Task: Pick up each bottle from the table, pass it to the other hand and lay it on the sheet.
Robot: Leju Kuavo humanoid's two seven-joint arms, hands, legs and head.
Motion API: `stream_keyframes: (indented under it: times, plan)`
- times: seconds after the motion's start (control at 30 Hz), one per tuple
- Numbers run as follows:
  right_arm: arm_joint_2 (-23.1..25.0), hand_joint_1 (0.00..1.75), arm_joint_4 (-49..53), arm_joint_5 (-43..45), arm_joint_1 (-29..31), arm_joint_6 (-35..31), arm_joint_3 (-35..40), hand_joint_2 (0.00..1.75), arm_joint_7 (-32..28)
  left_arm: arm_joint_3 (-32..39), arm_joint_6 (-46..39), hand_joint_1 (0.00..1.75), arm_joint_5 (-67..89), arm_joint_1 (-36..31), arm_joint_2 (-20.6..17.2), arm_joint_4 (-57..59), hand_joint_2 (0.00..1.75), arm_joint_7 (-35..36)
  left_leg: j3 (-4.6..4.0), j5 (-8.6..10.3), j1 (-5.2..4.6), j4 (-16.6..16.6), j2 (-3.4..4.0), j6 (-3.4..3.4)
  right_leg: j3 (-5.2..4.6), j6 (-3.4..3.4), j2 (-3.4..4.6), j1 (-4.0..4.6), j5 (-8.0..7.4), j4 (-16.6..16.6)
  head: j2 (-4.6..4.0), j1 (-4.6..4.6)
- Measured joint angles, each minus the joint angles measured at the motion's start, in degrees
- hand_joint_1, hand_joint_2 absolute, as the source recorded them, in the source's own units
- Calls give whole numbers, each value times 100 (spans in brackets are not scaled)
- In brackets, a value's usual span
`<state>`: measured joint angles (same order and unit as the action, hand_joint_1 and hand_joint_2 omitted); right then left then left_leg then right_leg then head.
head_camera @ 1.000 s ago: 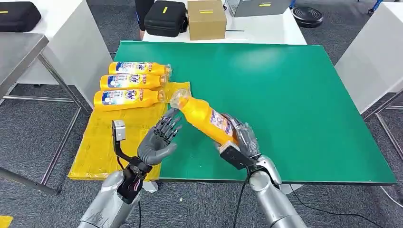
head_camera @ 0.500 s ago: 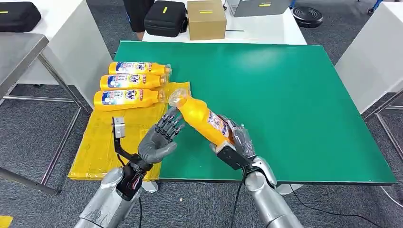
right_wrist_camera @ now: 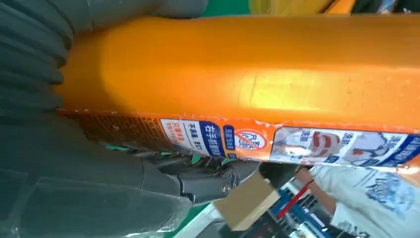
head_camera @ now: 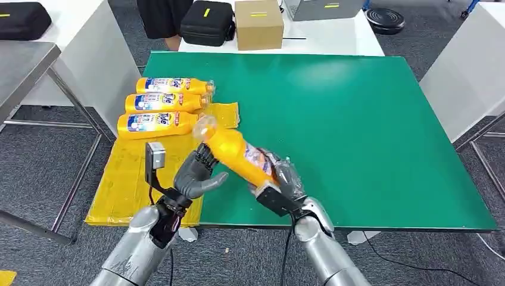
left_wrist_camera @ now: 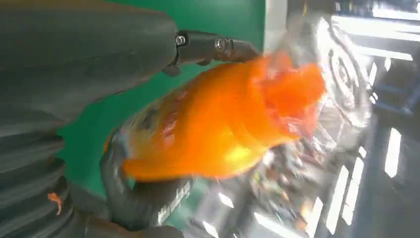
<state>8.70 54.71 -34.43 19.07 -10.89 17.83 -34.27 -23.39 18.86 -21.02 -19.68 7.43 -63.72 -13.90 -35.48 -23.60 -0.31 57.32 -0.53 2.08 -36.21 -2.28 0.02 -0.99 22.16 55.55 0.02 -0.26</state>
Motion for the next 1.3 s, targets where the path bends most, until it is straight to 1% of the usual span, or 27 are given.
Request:
stream_keyframes:
  times: [0.37, 0.53, 0.83, 0.9, 0.97, 1.13, 1.2, 1.3]
  plan:
    - [16, 175, 83, 70, 4, 9, 136, 175, 55, 4, -1566, 0, 1046, -201, 116, 384, 175, -310, -2, 0, -1, 0, -1, 0, 1, 0, 0, -1, 0, 0, 0, -2]
    - [20, 175, 57, 53, 56, 101, 195, 175, 74, 33, -1615, 0, 996, -213, 160, 588, 175, -466, -4, 0, 0, 0, -1, 0, 1, 0, 0, 0, 0, 1, 0, -2]
    - [53, 175, -160, 46, 202, 162, 311, 175, 85, 171, -1460, 0, 795, -209, 157, 665, 175, -459, -4, 1, 0, 0, -2, -1, 1, 0, -1, -1, 0, 1, 0, -2]
    - [57, 175, -184, 48, 212, 164, 317, 175, 85, 179, -1337, 0, 679, -203, 157, 665, 175, -398, -6, 1, 0, 0, -2, 0, 1, 0, -1, -1, 0, 1, 0, 0]
    - [59, 175, -210, 57, 236, 162, 322, 175, 85, 227, -1002, 0, 374, -186, 142, 665, 175, -250, -6, 1, 0, 0, -1, -1, 1, 0, 0, -1, 0, 1, 0, -2]
    - [35, 175, -214, 61, 262, 146, 322, 175, 79, 297, 226, 0, -673, -21, -11, 509, 175, 223, -6, 1, 0, 0, -1, -1, -3, 0, 0, 0, 0, 1, 0, -2]
    - [0, 175, -212, 57, 267, 142, 317, 175, 81, 317, 549, 0, -983, 52, -94, 383, 175, 317, -6, 1, 1, 0, -1, -1, -3, 0, 0, 0, 0, 1, 0, -2]
    - [-59, 175, -203, 15, 262, 138, 291, 175, 103, 348, 708, 0, -1223, 154, -197, 166, 175, 404, -5, 1, 0, 0, 0, -1, -3, 0, 0, 0, 0, 1, 0, -2]
